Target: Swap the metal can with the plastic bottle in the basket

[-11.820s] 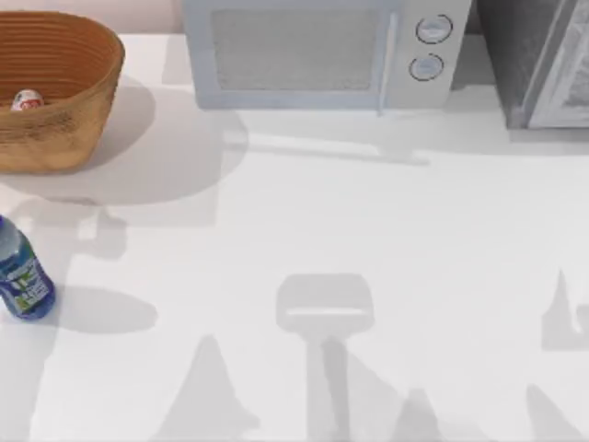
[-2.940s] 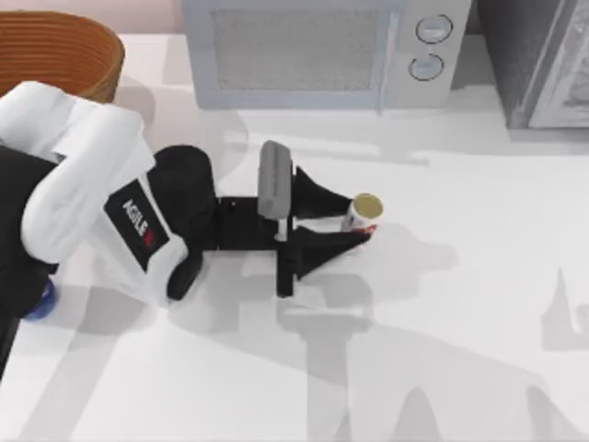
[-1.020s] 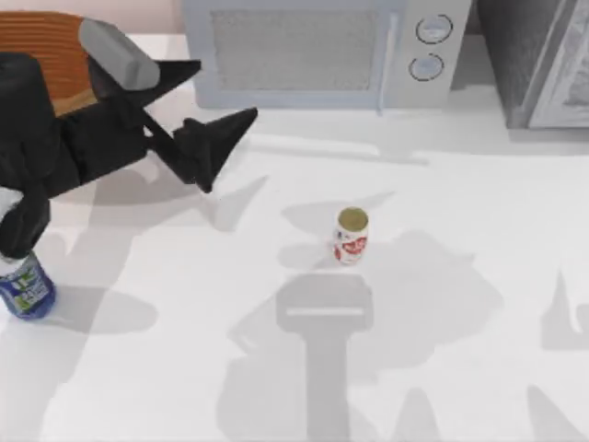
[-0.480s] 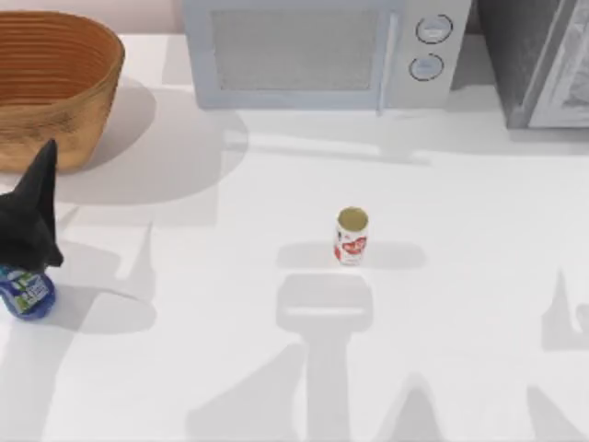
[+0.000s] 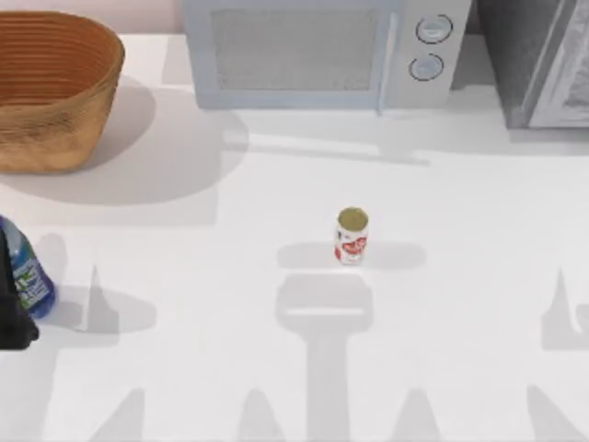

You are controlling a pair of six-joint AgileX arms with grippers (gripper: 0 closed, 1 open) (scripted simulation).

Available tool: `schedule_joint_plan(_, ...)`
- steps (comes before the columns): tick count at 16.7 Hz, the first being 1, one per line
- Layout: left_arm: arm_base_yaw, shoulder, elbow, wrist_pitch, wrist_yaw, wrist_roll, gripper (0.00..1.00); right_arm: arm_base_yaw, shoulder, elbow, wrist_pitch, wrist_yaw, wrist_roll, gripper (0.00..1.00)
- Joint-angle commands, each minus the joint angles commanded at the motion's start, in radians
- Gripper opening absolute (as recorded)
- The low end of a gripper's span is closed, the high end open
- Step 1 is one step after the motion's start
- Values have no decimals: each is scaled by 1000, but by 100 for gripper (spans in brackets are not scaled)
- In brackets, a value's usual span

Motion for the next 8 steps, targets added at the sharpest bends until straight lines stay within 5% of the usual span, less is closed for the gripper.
schedule_joint_plan(8,1,-9,-14,-3,-12,-1,100,0,0,0,0,0,0,100)
